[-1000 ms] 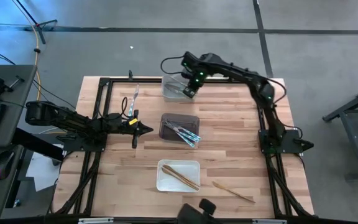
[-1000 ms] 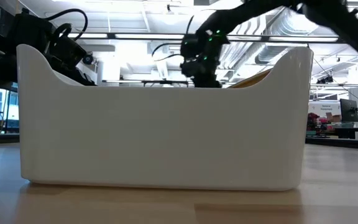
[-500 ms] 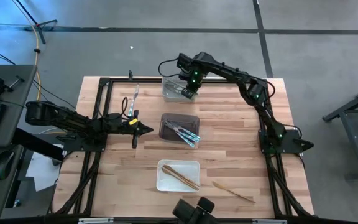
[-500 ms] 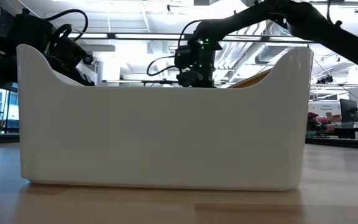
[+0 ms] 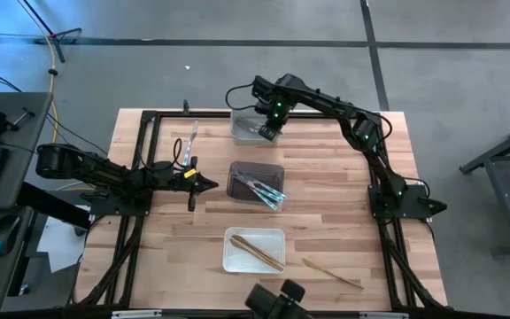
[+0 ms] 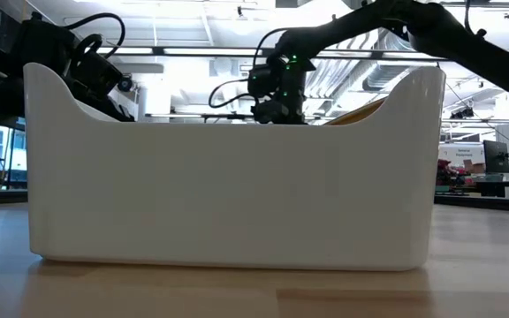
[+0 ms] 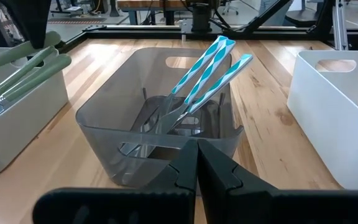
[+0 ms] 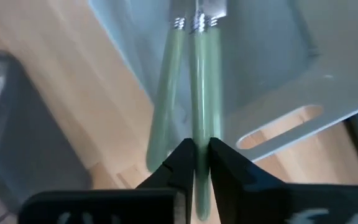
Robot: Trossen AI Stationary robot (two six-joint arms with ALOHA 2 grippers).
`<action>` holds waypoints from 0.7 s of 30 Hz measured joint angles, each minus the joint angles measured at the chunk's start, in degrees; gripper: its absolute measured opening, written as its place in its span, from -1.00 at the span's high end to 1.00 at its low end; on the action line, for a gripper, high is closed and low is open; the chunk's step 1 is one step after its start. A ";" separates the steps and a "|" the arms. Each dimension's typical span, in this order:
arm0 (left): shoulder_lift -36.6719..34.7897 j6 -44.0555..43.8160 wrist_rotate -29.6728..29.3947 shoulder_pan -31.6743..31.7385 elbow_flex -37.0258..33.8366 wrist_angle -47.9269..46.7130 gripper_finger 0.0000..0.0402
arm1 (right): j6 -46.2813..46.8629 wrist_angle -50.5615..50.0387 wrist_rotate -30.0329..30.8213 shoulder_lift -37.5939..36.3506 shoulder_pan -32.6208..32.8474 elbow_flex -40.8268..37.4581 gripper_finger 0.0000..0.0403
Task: Sort silverware by color (type)
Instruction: Put the green table knife into the light gray bin, then put the gold table knife into the white bin
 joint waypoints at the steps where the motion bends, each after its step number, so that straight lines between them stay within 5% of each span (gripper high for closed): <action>1: 0.00 0.00 0.01 0.00 0.00 0.00 1.00 | -0.16 0.26 0.74 0.00 -0.01 0.00 0.85; 10: 0.00 0.09 -0.01 0.00 0.00 -0.27 1.00 | -4.00 0.65 6.50 0.04 0.65 1.54 0.68; 16: 0.00 0.02 -0.19 0.02 0.00 -1.96 1.00 | -9.89 2.20 6.29 -2.65 3.92 3.50 0.90; 21: 0.00 0.15 -0.22 0.00 0.00 -2.91 1.00 | -12.57 10.37 5.53 -7.54 6.85 -3.18 0.97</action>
